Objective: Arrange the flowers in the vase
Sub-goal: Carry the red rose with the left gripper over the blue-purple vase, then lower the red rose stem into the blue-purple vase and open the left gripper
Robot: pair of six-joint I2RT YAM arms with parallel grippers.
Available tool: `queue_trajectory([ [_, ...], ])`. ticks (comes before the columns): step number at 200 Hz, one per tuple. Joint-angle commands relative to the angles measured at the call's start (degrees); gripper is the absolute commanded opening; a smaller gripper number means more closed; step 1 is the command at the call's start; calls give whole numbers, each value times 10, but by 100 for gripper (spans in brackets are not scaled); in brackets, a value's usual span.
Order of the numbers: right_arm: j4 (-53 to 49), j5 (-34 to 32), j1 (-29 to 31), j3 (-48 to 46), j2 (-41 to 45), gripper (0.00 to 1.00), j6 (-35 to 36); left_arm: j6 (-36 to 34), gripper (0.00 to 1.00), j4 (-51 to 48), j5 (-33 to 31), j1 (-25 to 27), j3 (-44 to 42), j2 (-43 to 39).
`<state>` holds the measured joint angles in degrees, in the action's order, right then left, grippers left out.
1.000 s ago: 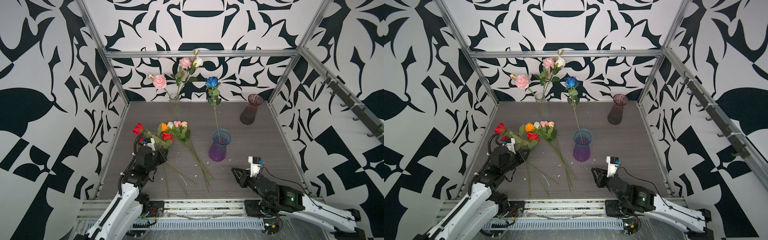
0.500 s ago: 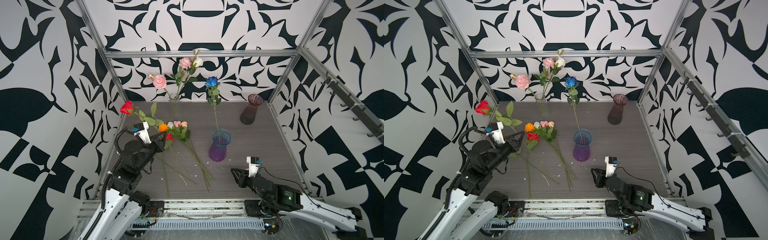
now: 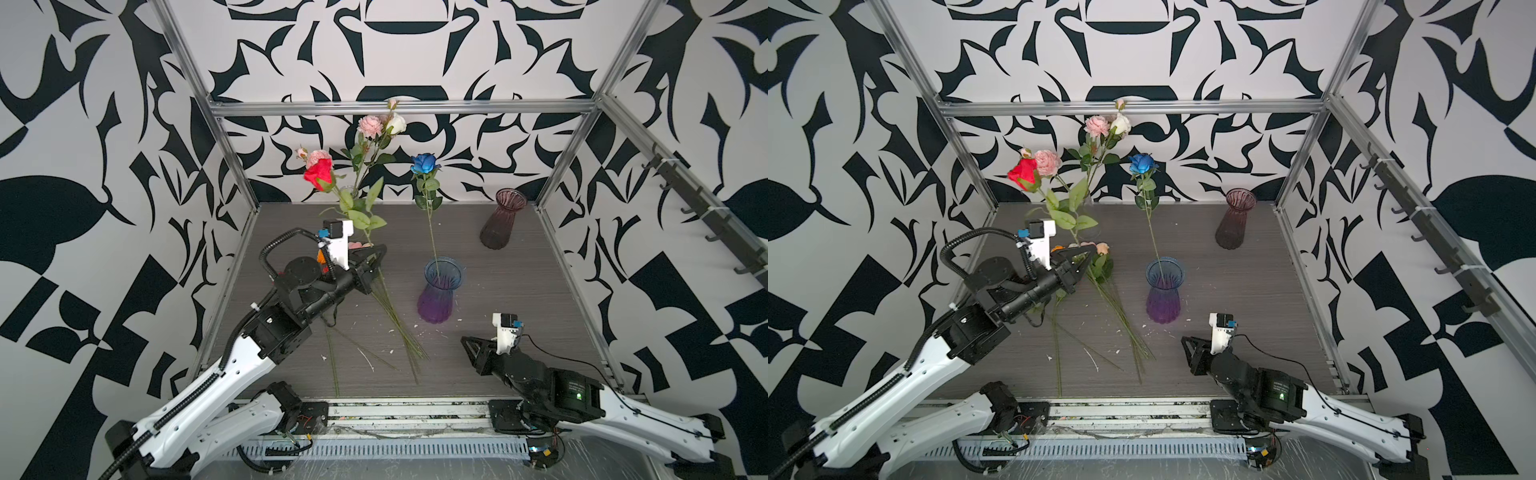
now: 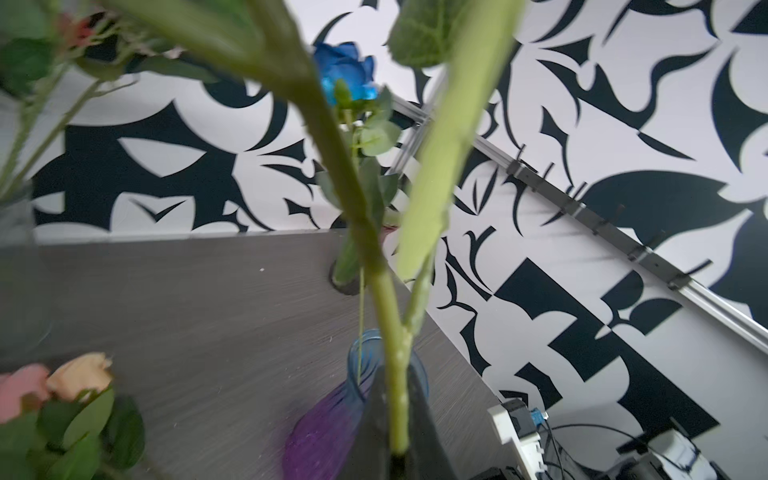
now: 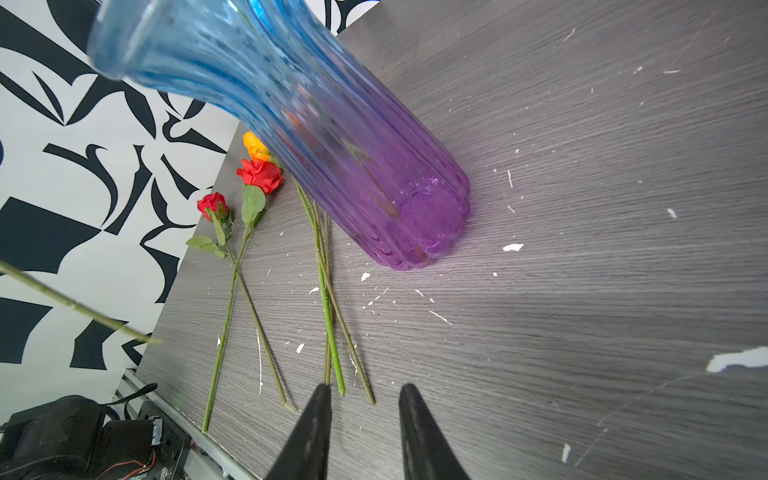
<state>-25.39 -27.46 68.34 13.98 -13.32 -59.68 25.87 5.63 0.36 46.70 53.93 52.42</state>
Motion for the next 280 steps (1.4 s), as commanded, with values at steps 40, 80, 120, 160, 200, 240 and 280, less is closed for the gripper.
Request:
queue_trajectory([
  [40, 12, -12, 0, 14, 18, 32, -1, -291, 0, 182, 125, 81, 84, 75],
  [80, 4, -15, 0, 9, 39, 32, -2, -331, 0, 158, 157, 84, 154, 126],
  [120, -1, -18, 0, 6, 48, 32, -2, -337, 0, 164, 159, 85, 185, 158],
  [160, -1, -18, 0, 6, 49, 32, -3, -337, 0, 161, 151, 84, 184, 182],
  [200, -2, -19, 0, 5, 51, 31, -3, -341, 0, 78, 85, 84, 208, 235],
  [240, -3, -18, 0, 5, 55, 32, -3, -337, 0, -20, 55, 84, 247, 287],
  [280, -5, -19, 0, 4, 57, 32, -4, -327, 12, -41, 31, 84, 246, 305],
])
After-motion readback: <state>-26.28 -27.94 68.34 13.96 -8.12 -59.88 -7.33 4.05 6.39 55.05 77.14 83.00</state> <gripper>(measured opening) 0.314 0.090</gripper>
